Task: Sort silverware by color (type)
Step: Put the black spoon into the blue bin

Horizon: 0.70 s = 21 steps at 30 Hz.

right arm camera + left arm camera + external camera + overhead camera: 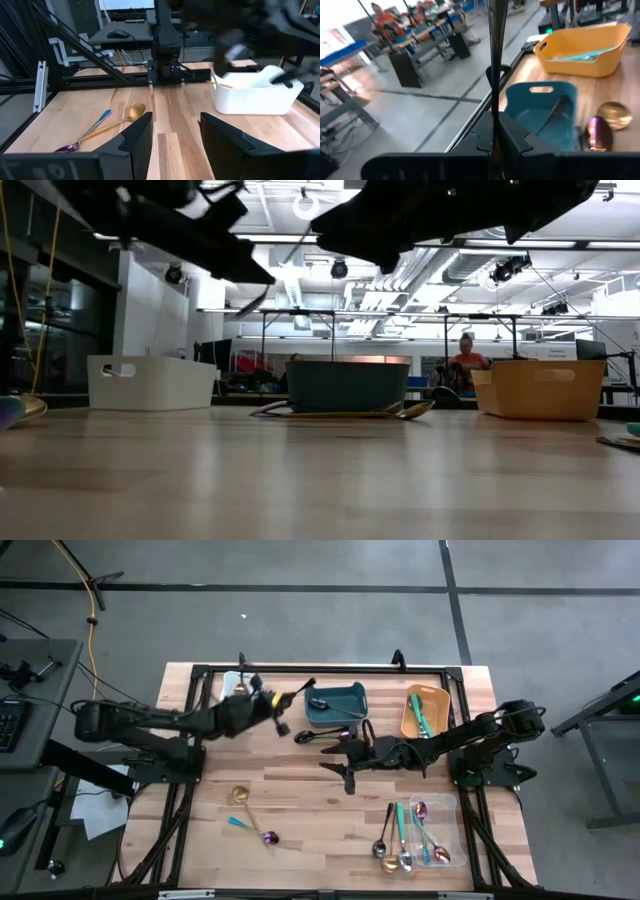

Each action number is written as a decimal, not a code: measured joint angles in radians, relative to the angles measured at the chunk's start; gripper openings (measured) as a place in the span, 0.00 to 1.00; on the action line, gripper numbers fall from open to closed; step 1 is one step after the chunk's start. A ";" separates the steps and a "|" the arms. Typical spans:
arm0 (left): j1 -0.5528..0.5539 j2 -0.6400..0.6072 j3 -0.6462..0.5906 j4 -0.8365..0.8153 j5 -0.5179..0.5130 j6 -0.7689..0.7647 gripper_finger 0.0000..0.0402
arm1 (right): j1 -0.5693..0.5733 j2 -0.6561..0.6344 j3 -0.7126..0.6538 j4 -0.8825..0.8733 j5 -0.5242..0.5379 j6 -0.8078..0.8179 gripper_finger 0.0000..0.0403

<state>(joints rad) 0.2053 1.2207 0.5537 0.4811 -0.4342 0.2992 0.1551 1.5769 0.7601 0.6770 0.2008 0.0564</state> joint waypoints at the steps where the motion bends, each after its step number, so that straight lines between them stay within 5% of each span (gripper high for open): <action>1: 0.028 0.021 0.025 -0.019 0.037 0.010 0.00 | 0.000 0.000 0.000 0.003 0.000 -0.010 0.39; 12: 0.122 0.403 0.382 -0.111 0.245 0.220 0.00 | 0.000 0.000 0.000 0.001 -0.002 -0.036 0.39; 21: 0.143 0.658 0.661 -0.468 0.271 0.393 0.00 | 0.003 0.000 0.000 0.001 -0.041 -0.031 0.39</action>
<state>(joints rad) 0.3480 1.8784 1.2150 0.0126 -0.1631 0.6921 0.1581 1.5772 0.7599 0.6783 0.1603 0.0257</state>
